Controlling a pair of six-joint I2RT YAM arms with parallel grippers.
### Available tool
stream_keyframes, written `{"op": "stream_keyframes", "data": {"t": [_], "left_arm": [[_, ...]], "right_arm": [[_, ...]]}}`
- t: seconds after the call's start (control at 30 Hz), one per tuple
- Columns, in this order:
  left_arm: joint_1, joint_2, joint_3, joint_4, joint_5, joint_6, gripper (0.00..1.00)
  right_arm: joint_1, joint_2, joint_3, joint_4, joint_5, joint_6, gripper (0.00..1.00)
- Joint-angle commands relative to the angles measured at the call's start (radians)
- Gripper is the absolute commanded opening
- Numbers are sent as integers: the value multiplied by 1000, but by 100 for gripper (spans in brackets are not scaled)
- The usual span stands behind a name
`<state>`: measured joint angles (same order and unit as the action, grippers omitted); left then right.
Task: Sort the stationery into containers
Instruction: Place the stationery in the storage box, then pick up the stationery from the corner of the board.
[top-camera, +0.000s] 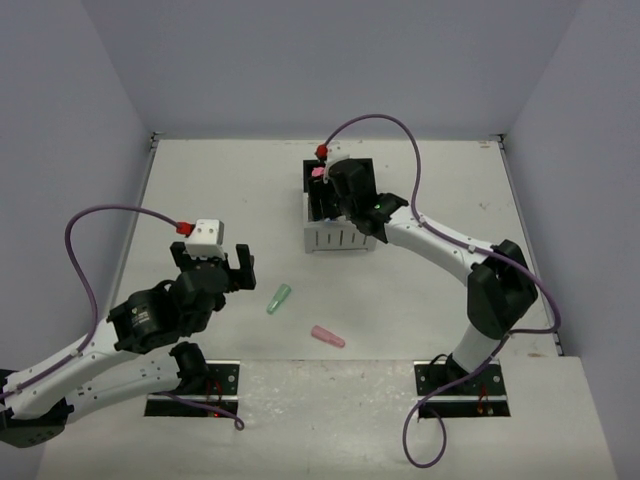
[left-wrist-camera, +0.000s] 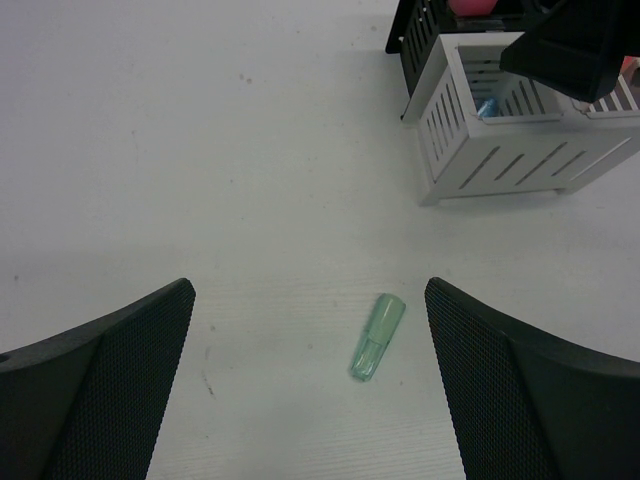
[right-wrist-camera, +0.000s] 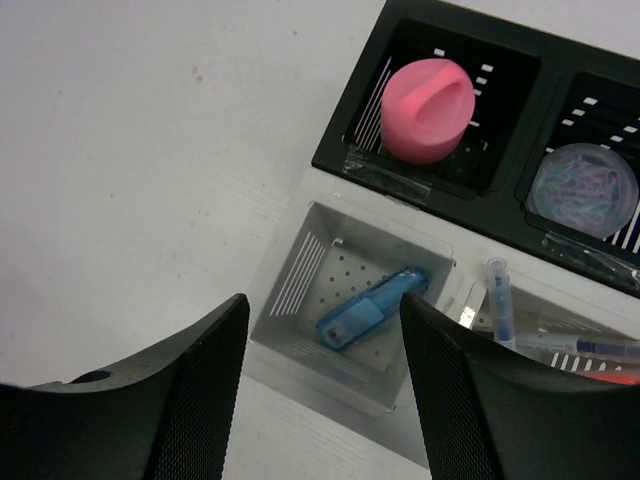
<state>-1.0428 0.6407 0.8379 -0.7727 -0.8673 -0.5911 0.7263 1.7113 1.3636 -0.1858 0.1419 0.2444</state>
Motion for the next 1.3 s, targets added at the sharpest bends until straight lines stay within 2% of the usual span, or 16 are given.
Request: {"op": "stream_keyframes", "data": {"t": [0.0, 0.07, 0.23, 0.37, 0.57, 0.73, 0.97, 1.1, 1.2, 1.27], "left_arm": [[6, -4, 12, -2, -30, -19, 100], [6, -8, 18, -12, -49, -34, 100], [10, -25, 29, -52, -99, -79, 100], [12, -55, 36, -72, -117, -106, 100], [13, -67, 36, -81, -118, -113, 100], [13, -40, 36, -77, -110, -106, 100], [13, -22, 35, -75, -103, -99, 100], [12, -28, 33, -69, -99, -96, 100], [13, -25, 32, -68, -99, -93, 100], [13, -23, 32, -68, -99, -93, 100]], "right_arm": [[87, -104, 52, -185, -1, -48, 61], [170, -143, 26, -340, -9, -16, 60], [295, -210, -118, -482, -116, 38, 60], [379, -149, -181, -552, -120, 49, 59], [455, 34, -179, -555, -139, 37, 57], [488, 93, -159, -532, -225, 28, 56], [500, 176, -148, -533, -199, 31, 52], [500, 215, -135, -539, -138, 38, 44], [501, 209, -121, -540, -69, 44, 20], [503, 150, -127, -516, -9, 47, 6]]}}
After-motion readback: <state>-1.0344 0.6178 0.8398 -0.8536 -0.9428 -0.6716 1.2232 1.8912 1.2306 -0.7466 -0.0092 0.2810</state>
